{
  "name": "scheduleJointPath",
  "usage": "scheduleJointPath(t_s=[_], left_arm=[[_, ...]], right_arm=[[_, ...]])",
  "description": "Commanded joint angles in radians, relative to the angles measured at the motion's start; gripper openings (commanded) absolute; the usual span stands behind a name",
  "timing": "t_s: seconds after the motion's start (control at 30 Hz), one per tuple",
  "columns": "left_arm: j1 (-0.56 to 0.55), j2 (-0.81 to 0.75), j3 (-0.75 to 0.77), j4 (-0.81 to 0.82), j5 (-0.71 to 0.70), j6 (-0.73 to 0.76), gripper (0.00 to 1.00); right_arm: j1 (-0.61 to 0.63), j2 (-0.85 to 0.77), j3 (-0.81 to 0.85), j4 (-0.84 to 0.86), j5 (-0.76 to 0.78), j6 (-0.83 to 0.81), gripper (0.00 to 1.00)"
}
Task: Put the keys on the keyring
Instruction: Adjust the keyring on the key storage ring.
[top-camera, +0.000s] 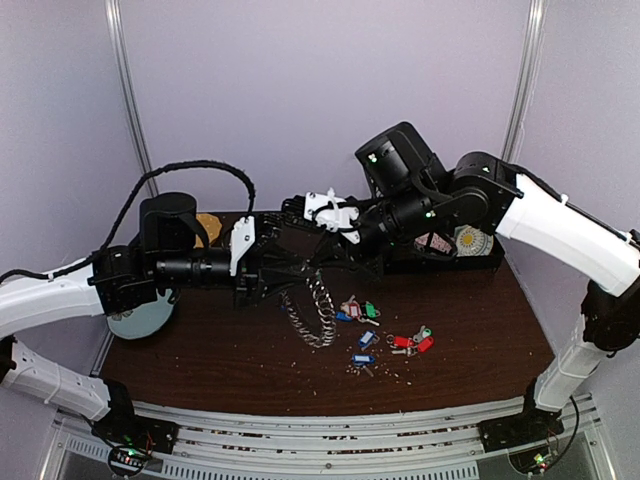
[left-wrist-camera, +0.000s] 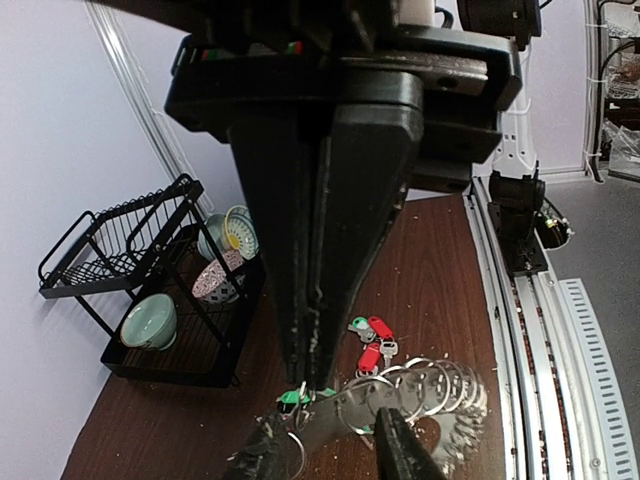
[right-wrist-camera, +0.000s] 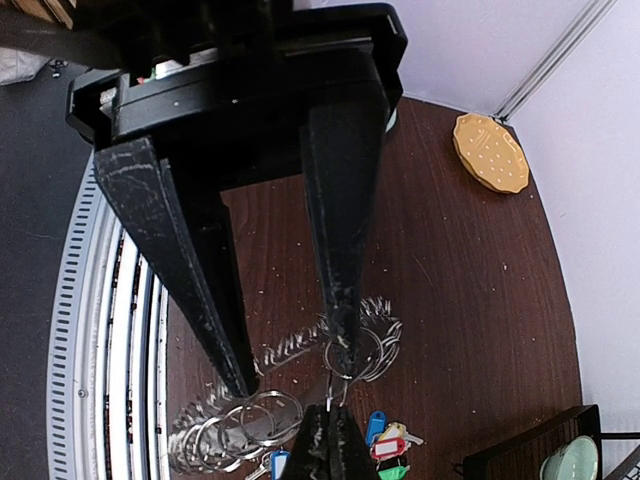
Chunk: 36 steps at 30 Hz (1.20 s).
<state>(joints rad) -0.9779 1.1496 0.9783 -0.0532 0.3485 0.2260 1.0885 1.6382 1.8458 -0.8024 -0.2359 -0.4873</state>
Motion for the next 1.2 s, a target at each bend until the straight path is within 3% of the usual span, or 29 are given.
scheduleJointPath(t_s=[0.0,0.27,0.57,1.17], left_arm=[[0.005,-0.009,0.011,0.065,-0.011,-0.010,0.30],[0.005,-0.015,0.016,0.044,-0.050,0.011,0.24],[0.007,-0.040,0.004,0.058,-0.062,0.026,0.32],[0.005,0.007,0.025,0.026,-0.012,0.051,0.11]], right_arm=[[0.013,-0.038,-0.012,0.040,-0.049,-0.036,0.00],[0.016,-0.050,-0.031,0.046,-0.075,-0.054,0.00],[0.016,-0.063,-0.048,0.066,-0.067,-0.052,0.00],[0.017,-0.060,-0.054,0.097,-0.038,-0.045,0.00]])
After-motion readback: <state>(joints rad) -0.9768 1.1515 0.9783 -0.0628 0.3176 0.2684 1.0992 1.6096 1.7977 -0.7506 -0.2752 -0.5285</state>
